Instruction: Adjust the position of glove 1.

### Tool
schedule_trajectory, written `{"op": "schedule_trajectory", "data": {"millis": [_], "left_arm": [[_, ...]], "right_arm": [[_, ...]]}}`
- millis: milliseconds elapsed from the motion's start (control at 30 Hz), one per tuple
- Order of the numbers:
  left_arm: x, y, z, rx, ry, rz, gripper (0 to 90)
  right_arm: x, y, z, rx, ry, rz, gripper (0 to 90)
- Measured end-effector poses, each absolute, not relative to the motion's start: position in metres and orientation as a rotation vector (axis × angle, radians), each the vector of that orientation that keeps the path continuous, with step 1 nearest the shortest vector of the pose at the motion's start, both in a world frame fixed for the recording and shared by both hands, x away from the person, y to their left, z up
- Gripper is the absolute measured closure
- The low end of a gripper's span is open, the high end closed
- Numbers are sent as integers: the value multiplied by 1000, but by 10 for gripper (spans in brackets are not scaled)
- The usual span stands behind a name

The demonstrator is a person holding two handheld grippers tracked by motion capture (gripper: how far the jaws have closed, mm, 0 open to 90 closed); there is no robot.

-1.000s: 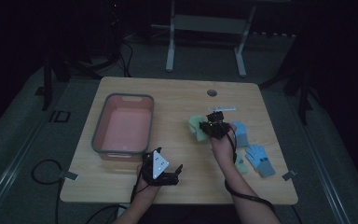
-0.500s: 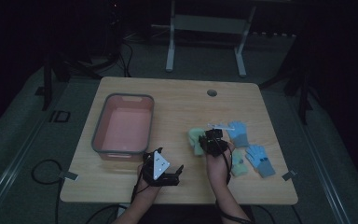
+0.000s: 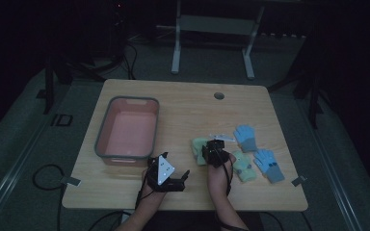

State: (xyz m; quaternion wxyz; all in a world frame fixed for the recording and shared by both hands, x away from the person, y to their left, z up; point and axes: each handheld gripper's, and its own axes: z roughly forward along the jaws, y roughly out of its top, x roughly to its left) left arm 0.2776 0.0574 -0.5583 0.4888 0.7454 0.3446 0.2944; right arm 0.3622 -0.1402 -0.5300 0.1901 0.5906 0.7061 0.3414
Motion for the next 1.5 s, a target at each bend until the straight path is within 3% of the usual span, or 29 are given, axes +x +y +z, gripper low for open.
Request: {"op": "schedule_trajectory", "data": {"millis": [200,367,467,700,1100,1500], "left_arm": [[278,57,-558,1818,833,717,18],[278,57,-558,1819,833,710,18],[278,57,-558,1820,830,710,17],[277,57,-558,1820,822,716,18],[276,56,-559,1818,809,735,18],[275,57,-559,1811,797,734,18]], "right_arm": [[363,-136,-546,1665,1988,934,806],[365,-142,-535,1624,2039,954,640],[366,-146,-525,1580,2058,978,620],[380,-165,-497,1433,2140,1026,584],[388,-187,-495,1275,2295,1006,565],[376,-242,-491,1075,2391,988,566]]}}
